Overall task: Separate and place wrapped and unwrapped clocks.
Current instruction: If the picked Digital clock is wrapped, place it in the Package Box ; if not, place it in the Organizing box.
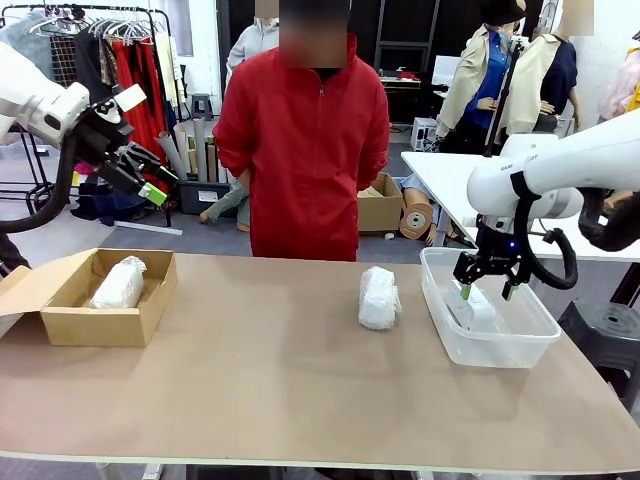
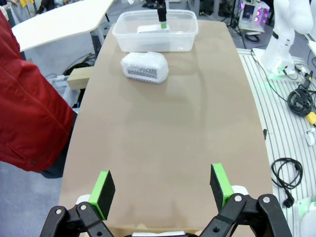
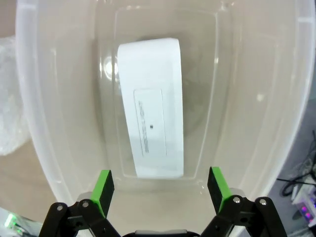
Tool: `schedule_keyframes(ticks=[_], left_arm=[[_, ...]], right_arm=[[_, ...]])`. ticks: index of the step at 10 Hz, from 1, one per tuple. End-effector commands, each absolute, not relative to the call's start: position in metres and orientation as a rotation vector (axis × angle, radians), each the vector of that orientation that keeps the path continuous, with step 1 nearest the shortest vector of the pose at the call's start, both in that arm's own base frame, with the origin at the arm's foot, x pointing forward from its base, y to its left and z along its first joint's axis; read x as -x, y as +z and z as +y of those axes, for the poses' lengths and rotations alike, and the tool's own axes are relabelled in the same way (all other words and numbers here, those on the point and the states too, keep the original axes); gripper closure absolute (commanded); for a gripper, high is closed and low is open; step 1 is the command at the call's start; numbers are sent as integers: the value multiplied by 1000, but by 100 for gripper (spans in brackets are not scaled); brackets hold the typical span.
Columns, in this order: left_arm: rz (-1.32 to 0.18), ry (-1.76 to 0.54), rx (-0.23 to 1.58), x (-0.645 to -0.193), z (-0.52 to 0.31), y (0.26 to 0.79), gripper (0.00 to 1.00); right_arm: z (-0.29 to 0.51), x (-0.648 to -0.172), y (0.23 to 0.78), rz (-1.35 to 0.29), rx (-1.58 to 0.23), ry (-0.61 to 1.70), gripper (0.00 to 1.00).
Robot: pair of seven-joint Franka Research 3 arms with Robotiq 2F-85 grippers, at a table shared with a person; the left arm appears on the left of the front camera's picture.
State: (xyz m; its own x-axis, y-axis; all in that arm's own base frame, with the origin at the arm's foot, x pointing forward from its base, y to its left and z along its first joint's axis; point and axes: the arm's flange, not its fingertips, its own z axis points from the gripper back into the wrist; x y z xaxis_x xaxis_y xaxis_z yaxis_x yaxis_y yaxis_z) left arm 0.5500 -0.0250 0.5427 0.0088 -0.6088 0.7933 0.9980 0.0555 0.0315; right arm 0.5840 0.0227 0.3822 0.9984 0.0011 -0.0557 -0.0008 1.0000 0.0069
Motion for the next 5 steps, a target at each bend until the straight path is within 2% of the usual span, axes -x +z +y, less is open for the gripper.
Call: schedule_keyframes(ticks=[1, 5], left_arm=[[-751, -1412, 675, -549, -24, 544, 0], [-751, -1412, 675, -549, -24, 544, 0]], right_arm=[[25, -584, 400, 41, 22, 21, 0], [24, -580, 401, 46, 7, 12, 0]])
